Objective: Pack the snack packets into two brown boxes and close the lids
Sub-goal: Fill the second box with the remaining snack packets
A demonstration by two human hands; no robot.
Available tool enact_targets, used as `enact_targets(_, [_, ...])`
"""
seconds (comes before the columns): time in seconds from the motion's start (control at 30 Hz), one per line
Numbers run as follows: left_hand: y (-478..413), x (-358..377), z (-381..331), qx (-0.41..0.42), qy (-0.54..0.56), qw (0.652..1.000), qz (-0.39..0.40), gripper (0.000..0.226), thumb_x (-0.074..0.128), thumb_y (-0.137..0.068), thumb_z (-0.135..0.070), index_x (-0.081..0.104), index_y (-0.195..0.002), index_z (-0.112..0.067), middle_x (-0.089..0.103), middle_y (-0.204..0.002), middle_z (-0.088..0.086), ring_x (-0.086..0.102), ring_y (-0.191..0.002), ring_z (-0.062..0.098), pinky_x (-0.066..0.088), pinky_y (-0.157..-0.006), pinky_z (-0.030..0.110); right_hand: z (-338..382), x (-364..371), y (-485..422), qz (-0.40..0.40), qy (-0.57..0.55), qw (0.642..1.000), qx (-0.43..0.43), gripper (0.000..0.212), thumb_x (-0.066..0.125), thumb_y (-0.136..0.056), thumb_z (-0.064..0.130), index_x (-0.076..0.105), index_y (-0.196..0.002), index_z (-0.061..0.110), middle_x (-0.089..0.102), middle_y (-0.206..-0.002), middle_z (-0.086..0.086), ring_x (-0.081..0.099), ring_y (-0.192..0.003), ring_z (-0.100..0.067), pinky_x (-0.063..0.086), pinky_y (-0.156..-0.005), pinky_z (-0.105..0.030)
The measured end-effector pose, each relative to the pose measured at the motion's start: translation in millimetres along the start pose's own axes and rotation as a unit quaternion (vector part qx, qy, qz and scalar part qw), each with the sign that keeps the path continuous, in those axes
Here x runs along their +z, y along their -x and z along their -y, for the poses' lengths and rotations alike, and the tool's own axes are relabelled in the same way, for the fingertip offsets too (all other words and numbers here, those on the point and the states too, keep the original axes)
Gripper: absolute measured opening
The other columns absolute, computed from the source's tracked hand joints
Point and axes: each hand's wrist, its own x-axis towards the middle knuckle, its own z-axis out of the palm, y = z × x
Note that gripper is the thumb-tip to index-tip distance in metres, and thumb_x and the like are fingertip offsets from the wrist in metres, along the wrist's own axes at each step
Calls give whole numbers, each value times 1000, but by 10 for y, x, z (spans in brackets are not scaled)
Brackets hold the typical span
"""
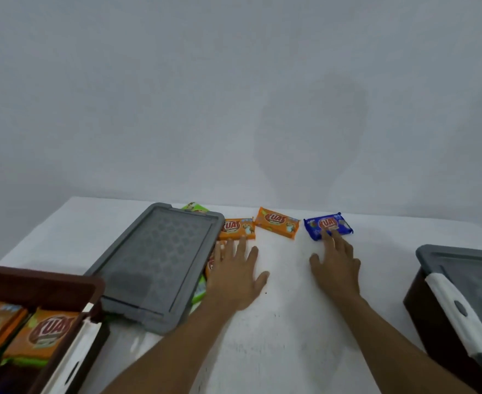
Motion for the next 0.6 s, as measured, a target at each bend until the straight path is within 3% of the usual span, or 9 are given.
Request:
enact_targets(0.1, [-21,4,-10,-2,25,998,-49,70,23,-93,-64,38,-146,-21,34,-155,9,28,-143,32,12,-117,58,2,66,-75,15,80,996,-22,63,32,-99,34,4,-154,25,0,-163,2,7,-148,-20,26,-107,-50])
enact_targets(0.2, [12,52,37,16,33,996,-86,62,33,-92,-62,49,-135,-21,47,-146,6,40,-137,28,22,-114,59,-8,80,-84,12,87,996,-13,63,31,-98,36,7,-154,24,6,-162,0,14,-145,-24,27,-105,-51])
enact_targets(0.3, [42,29,114,31,36,994,-99,58,35,-91,-60,51,-129,-20,46,-144,6,38,-136,29,23,-115,56,-2,64,-35,-25,120,992,-18,58,40,-96,37,22,-149,21,19,-156,-4,23,-136,-30,32,-101,-51])
enact_targets(0.43, [64,-76,282,9,75,992,-102,64,29,-91,-64,49,-130,-18,46,-139,4,40,-130,25,28,-113,43,-22,51,31,-38,112,992,-40,50,49,-93,35,38,-140,23,28,-150,-5,19,-134,-27,28,-102,-49])
enact_targets(0.6, [149,-91,693,-4,110,992,-62,71,18,-89,-71,44,-135,-23,37,-148,-1,32,-137,20,19,-117,43,-36,60,193,0,60,996,-63,56,51,-94,37,33,-145,26,23,-159,-3,15,-146,-26,24,-111,-50])
